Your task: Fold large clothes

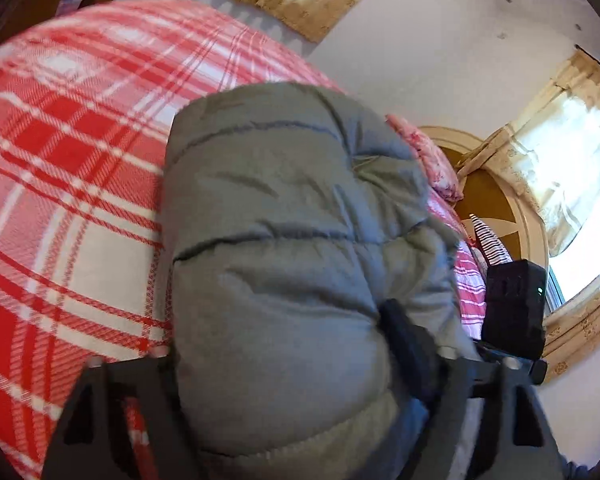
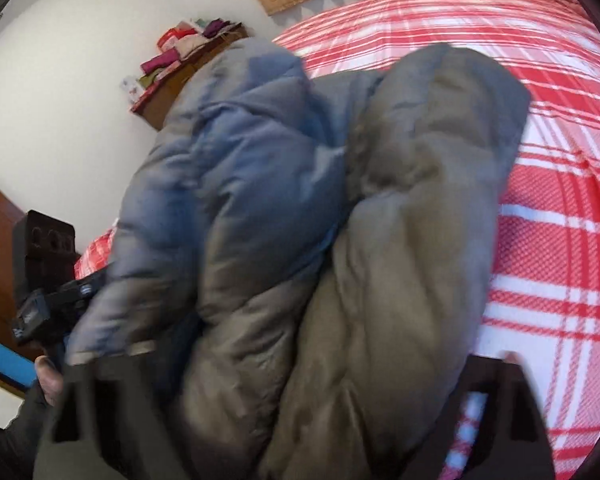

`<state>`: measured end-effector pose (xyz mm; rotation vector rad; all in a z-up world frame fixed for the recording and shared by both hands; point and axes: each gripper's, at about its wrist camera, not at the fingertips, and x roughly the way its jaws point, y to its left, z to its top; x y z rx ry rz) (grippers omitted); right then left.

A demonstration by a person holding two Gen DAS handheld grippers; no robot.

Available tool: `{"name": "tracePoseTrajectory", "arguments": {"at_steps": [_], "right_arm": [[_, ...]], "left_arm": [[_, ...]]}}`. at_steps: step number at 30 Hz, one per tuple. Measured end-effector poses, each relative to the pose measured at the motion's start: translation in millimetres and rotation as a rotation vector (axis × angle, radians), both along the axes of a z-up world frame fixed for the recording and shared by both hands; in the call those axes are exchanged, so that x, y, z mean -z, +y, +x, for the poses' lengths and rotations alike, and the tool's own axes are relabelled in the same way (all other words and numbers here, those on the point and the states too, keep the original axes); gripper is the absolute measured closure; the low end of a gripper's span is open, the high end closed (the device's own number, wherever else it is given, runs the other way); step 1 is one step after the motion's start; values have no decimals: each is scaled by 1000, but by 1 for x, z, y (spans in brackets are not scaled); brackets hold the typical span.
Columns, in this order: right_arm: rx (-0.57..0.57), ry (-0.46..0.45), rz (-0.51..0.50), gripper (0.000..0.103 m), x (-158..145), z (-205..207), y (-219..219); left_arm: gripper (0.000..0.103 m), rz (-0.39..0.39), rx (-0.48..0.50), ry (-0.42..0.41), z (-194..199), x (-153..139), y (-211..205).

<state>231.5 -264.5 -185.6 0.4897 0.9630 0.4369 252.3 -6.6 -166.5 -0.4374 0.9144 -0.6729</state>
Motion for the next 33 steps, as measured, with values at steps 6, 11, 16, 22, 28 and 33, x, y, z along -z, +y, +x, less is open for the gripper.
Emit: {"name": "tracePoseTrajectory", "arguments": {"at_steps": [6, 11, 16, 22, 28, 33], "right_arm": [[-108, -31, 66, 56, -16, 14, 64], [-297, -109, 105, 60, -45, 47, 171], [-431, -172, 108, 60, -58, 94, 275], [-414, -122, -31, 54, -9, 132, 341], [-334, -95, 9, 45, 9, 142, 329], [-322, -111, -113, 32, -15, 115, 322]], "left_arm": [[38, 15, -106, -81, -16, -40, 57], [38, 125, -302, -177, -36, -89, 141], [38, 238, -507, -204, -33, -103, 215], [38, 363, -647, -52, 4, -46, 253], [30, 471, -657, -74, 18, -26, 246], [28, 518, -646, -111, 12, -18, 246]]}}
